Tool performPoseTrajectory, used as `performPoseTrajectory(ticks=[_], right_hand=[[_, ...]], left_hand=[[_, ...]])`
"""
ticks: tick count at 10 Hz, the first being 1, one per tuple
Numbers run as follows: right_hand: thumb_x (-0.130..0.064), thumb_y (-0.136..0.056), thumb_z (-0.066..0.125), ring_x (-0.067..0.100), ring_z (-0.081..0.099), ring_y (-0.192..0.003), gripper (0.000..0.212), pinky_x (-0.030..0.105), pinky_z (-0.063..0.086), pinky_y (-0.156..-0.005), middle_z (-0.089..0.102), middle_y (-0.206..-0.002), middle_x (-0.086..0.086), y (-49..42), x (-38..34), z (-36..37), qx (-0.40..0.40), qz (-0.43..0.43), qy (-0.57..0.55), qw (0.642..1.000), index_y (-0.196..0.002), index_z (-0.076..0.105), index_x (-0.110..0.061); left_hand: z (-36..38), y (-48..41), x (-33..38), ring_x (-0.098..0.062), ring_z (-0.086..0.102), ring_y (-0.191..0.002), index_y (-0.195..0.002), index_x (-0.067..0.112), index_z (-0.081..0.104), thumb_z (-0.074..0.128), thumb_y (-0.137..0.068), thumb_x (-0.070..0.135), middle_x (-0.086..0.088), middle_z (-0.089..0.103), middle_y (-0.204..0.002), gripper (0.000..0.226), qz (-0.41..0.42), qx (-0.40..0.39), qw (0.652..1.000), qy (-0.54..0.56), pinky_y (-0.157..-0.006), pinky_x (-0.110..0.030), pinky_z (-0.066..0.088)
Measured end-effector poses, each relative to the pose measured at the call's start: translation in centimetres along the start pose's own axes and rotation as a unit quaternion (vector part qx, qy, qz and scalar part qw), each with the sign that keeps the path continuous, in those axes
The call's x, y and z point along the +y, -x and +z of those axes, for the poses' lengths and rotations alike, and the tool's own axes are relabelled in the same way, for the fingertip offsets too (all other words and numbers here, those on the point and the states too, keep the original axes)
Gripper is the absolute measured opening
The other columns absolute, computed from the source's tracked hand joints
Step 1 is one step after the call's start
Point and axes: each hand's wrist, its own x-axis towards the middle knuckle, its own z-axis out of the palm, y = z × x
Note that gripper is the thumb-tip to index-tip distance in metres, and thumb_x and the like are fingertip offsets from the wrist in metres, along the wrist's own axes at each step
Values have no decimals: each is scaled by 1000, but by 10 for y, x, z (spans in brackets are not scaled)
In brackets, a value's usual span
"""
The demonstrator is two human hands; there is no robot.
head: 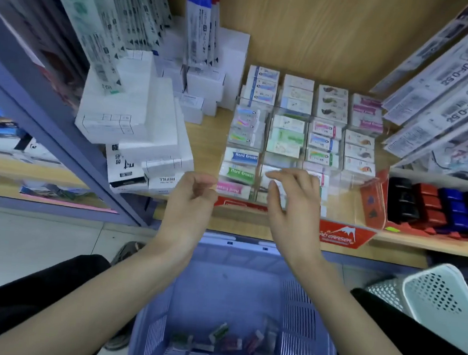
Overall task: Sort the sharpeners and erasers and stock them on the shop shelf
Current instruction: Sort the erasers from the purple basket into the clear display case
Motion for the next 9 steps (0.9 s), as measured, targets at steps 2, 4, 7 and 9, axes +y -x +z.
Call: performPoseTrajectory(ticks=[2, 4, 7, 9], right_hand=[[-22, -91, 42, 21, 57, -85, 26, 34, 46, -71, 66, -93, 4, 92, 31, -10, -273, 9, -6, 962, -97, 64, -10], [-6, -92, 56, 20, 52, -90, 25, 19, 38, -69, 53, -99, 8, 193, 134, 32, -533, 288, -17, 796, -116, 59, 0], [-21, -79, 73, 34, 34, -132, 73, 34, 29, -108, 33, -143, 19, 301, 201, 87, -511, 378, 72, 768, -140, 35, -7], [-48, -88, 52, 37, 40, -127, 67, 41, 44, -99, 32, -145, 13, 332, 194, 125, -430, 403, 148, 794, -143, 24, -22]], left_hand=[[-16, 15, -85, 5, 56, -60, -77, 15, 55, 45, -89, -13, 0, 60, -75, 32, 36, -225, 959, -167, -68, -21, 45], [-19, 1, -244, -12, 49, -89, -111, 0, 58, 68, -83, 8, -5, 53, -102, 30, -70, -350, 843, -404, -72, -18, 38], [-39, 17, -398, -34, 49, -117, -126, 0, 52, 74, -63, 45, -22, 49, -127, 80, -179, -411, 758, -474, -97, -39, 41], [-28, 27, -385, -32, 44, -120, -134, 5, 47, 62, -57, 66, -21, 42, -130, 99, -142, -424, 762, -468, -97, -31, 38]])
